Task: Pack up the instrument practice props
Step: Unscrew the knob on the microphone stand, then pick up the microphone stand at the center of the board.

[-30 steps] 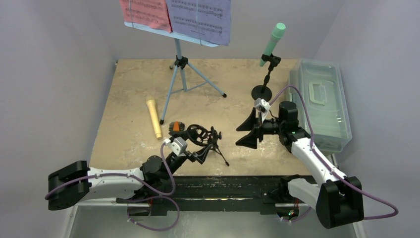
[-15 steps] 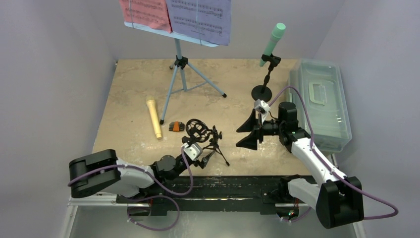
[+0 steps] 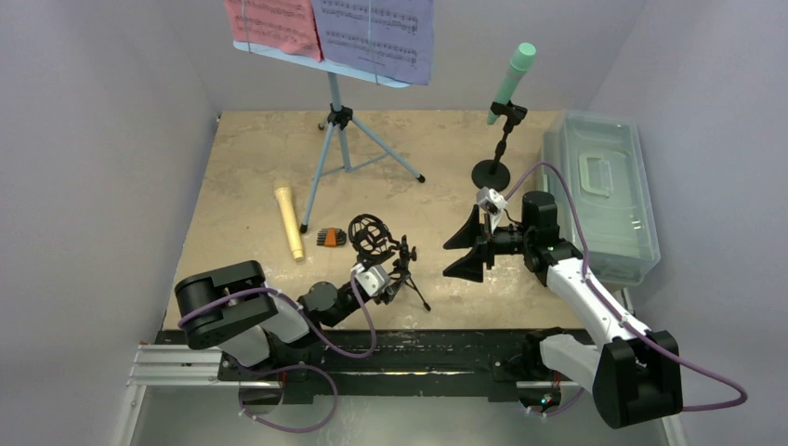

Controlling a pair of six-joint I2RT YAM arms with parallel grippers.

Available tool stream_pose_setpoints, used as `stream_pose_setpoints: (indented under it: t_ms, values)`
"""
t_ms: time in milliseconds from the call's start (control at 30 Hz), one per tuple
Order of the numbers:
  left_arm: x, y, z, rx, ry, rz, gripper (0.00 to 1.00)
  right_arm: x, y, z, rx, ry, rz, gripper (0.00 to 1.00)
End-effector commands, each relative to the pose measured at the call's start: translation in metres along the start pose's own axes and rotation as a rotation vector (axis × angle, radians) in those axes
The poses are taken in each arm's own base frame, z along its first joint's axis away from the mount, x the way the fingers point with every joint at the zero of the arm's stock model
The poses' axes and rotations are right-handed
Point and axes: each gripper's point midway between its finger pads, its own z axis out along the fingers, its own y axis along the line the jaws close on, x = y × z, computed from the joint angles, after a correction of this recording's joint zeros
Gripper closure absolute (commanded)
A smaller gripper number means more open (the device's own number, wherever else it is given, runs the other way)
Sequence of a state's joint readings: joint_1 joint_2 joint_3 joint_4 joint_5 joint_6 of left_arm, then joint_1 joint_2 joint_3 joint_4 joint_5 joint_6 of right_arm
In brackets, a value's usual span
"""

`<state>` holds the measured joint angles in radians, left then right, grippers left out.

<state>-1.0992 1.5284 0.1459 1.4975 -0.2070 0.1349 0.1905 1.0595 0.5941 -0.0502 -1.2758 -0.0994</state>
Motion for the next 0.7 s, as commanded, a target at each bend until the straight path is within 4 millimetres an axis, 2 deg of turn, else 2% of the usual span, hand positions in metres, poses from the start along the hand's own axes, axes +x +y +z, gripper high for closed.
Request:
stream_pose_setpoints:
  t_ms: [0, 167, 667]
  values:
    - [-0.058, -0.003, 0.013, 0.028, -0.249, -0.05, 0.47, -0.013, 0.005, 0.0, -0.029, -0.01, -0.052, 0.14]
    - [-0.055, -0.005, 0.016, 0.035, -0.244, -0.058, 0.56, -0.013, 0.005, 0.001, -0.033, -0.009, -0.051, 0.14]
    - [-0.071, -0.002, 0.022, 0.045, -0.29, -0.07, 0.66, -0.011, 0.004, 0.001, -0.033, -0.005, -0.049, 0.14]
